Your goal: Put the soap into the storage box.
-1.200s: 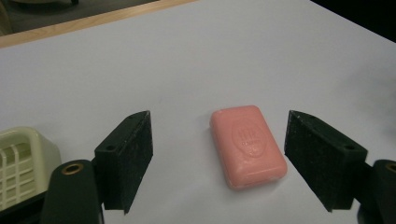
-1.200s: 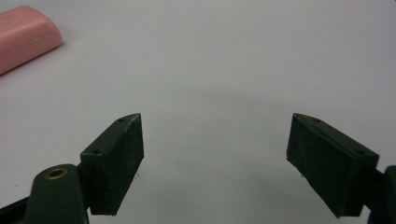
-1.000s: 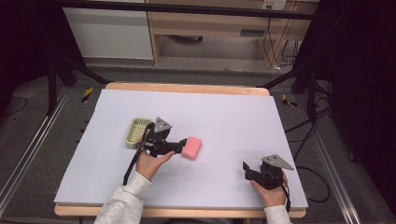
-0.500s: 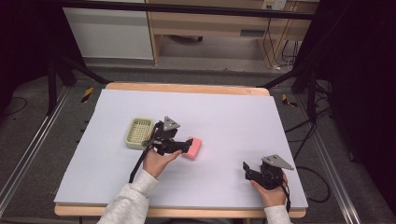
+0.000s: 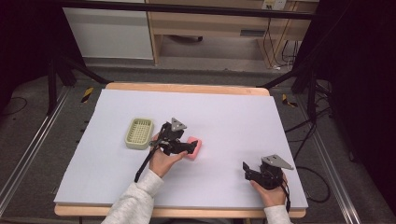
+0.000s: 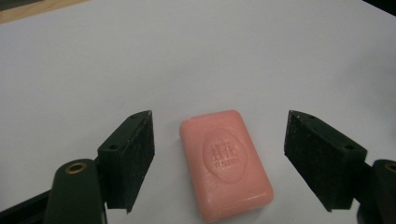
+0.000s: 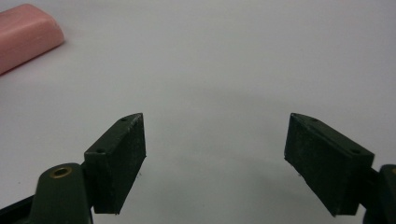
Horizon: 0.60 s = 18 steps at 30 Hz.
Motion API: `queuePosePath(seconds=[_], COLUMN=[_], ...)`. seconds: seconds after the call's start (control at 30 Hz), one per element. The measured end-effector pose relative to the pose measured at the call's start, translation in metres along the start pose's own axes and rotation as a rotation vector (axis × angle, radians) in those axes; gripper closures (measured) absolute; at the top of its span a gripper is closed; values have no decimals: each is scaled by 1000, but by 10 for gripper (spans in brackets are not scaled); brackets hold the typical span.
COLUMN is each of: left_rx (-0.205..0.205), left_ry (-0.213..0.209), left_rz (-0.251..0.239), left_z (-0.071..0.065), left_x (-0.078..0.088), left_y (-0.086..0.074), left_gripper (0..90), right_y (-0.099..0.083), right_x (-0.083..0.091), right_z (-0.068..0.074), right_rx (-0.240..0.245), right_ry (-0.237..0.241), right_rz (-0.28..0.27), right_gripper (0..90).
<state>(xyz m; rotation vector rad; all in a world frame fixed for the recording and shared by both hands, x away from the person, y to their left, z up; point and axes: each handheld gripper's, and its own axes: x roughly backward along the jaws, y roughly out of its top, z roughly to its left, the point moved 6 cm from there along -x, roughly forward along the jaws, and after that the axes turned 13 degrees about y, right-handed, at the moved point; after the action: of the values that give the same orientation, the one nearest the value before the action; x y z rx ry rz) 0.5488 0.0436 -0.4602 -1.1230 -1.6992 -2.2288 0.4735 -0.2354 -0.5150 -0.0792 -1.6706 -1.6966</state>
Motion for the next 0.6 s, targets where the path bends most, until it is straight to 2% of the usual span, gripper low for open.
queuePosePath(seconds=[0.6], left_rx=[-22], left_ry=[1], left_rz=[66], left_z=[-10], left_x=[-25], left_y=[-9], left_gripper=[233], right_y=[0], right_x=[0], right_z=[1], right_rx=[-5], right_ry=[7], right_rz=[4], right_gripper=[211])
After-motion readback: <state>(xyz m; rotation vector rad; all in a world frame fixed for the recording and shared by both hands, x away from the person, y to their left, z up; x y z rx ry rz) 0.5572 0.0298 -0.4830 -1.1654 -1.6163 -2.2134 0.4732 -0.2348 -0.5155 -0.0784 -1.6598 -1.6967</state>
